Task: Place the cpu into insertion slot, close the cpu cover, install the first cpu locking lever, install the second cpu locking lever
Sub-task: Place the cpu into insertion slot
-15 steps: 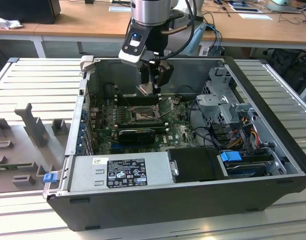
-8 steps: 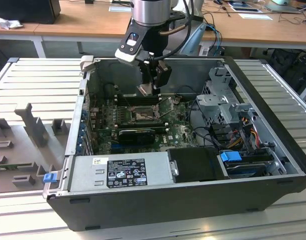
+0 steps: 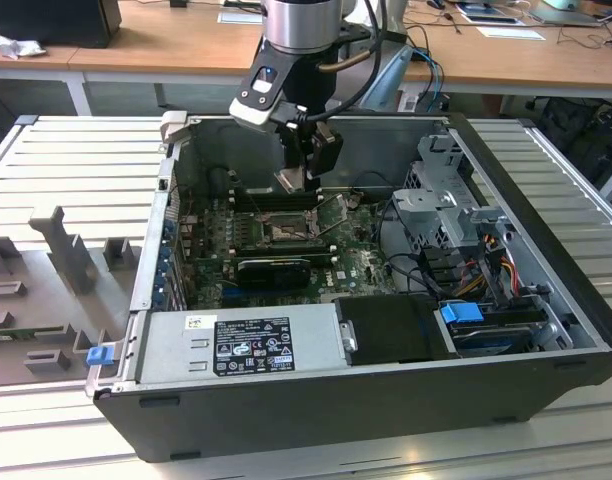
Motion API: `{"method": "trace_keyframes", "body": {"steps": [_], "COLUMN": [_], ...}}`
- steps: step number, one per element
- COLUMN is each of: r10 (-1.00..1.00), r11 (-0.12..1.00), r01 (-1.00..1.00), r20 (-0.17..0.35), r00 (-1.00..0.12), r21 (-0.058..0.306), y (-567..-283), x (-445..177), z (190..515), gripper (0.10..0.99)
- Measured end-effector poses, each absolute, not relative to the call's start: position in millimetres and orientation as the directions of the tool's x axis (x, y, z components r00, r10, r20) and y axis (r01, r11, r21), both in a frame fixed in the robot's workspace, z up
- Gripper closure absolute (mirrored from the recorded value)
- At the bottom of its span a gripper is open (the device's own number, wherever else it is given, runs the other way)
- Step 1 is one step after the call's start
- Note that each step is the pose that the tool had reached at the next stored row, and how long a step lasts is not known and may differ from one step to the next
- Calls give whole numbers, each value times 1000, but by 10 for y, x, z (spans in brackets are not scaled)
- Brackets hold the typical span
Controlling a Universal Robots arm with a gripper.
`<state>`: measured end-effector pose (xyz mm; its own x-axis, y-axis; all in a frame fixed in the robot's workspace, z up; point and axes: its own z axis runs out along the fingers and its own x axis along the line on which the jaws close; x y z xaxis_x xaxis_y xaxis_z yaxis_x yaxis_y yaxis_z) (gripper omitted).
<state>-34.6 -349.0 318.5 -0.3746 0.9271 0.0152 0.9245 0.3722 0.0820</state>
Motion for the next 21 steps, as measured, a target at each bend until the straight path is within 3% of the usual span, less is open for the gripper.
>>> {"method": "trace_keyframes", "body": {"steps": [13, 21], "r10": [938, 969], "r11": [343, 244], "r01": [936, 966], "r20": [15, 15], "r00": [-345, -246], "r21": [82, 82], "y": [-3490, -3490], "x": [-346, -346], "z": [3165, 3152], "gripper": [557, 557]}}
